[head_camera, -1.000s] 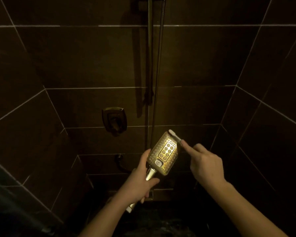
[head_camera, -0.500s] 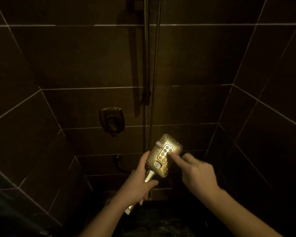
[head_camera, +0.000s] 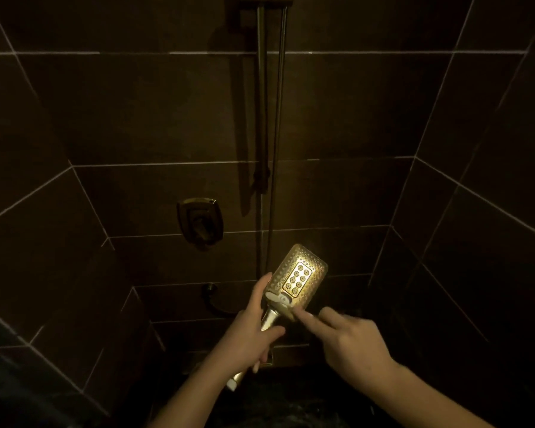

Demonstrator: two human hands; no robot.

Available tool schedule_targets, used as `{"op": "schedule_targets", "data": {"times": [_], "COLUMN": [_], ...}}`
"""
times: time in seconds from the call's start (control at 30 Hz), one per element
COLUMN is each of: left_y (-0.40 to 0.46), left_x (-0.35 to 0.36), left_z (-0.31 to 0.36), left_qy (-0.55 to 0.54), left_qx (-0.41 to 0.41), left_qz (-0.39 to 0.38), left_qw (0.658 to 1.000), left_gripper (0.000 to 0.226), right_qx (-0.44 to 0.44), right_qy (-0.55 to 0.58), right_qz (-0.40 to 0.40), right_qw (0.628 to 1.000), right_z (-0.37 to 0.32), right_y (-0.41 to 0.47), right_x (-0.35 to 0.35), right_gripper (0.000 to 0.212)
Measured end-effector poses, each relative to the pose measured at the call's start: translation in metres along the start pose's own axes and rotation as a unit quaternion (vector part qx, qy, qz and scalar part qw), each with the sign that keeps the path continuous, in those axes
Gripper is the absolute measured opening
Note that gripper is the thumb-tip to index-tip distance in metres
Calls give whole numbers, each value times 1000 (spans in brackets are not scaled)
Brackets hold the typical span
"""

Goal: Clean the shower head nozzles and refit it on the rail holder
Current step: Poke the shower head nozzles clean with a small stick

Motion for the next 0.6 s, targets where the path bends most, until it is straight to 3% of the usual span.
{"op": "schedule_targets", "data": {"times": [0.2,0.3,0.4,0.6], "left_y": [-3,-1,-1,-2], "left_x": [6,5,6,11], "left_z": [4,3,-3,-3], "left_qy": [0,-4,-13,-11], "left_qx": [2,-3,-9,-10], "left_qz": [-23,-18,-16,-21], "left_qw": [1000,1000,1000,1000], "left_gripper": [101,103,104,103], "right_qx": [166,90,-4,149], "right_qy": [-42,-12,6,-38], "right_qz": [64,45,14,55], "right_qw": [983,995,1000,987], "right_z": [73,41,2,63], "right_y": [17,10,-6,9], "right_x": [-30,-17,0,-20], "right_gripper": [63,68,58,64]}}
Point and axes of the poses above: each hand's wrist, its own y-axis towards the middle knuckle, its own x-axis out of the palm, z = x × y, the point moved 7 cm from there along y, towards the middle knuckle, and after that the axes turned 9 degrees about -x, right-handed, at the moved point
